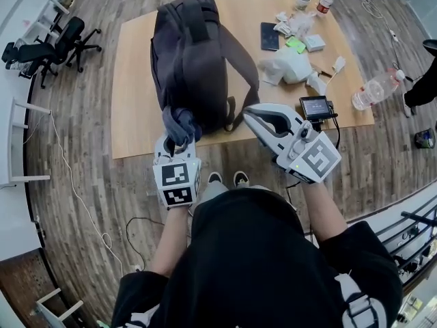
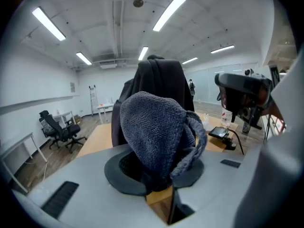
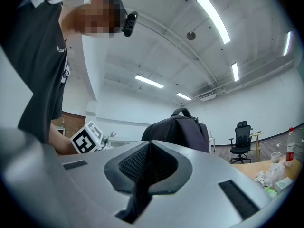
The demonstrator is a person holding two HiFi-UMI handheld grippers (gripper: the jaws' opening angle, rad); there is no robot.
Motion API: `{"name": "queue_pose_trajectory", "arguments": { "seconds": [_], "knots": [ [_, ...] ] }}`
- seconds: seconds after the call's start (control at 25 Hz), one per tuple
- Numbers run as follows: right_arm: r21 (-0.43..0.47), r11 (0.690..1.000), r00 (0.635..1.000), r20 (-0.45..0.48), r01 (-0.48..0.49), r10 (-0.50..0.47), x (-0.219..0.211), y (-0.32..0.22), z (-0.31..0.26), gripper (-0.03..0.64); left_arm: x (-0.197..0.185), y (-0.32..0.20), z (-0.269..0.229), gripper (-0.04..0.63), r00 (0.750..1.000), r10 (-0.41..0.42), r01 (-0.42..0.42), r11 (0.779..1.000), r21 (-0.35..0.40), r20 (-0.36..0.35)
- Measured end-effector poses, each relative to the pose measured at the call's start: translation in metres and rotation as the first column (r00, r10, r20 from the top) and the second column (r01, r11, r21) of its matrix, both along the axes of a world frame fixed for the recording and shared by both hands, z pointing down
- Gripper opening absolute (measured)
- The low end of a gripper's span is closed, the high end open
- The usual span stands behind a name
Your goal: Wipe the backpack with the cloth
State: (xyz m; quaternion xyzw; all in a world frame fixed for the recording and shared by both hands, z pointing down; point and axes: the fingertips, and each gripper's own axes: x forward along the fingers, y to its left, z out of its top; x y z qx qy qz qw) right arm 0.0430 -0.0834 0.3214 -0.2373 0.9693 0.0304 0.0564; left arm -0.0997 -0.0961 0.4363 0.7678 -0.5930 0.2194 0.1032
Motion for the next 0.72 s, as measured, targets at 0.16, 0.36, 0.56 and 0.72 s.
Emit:
{"name": "queue_pose_trajectory", "arguments": {
  "seconds": [0.16, 0.36, 0.56, 0.72],
  "knots": [
    [-0.017, 0.999, 0.996, 0.071, -0.049, 0.05, 0.018, -0.029, -0.01, 0.015, 0.001, 0.008, 0.01, 0.098, 1.0, 0.001, -0.001, 1.0, -0.013, -0.021],
    [-0.013, 0.998, 0.993, 0.096, -0.062, 0.063, 0.033, -0.074, -0.015, 0.256, 0.007, 0.017, -0.002, 0.098, 0.999, 0.023, -0.023, 1.0, 0.011, -0.047],
    [0.007, 0.988, 0.987, -0.052, 0.153, -0.153, 0.009, -0.113, 0.004, 0.333, 0.022, 0.022, -0.017, 0.1, 0.995, 0.067, -0.063, 0.997, 0.047, -0.077],
    [-0.118, 0.92, 0.914, -0.125, 0.373, -0.386, -0.014, -0.122, 0.025, 0.407, 0.019, 0.027, -0.02, 0.1, 0.995, 0.061, -0.058, 0.997, 0.051, -0.078]
  ]
}}
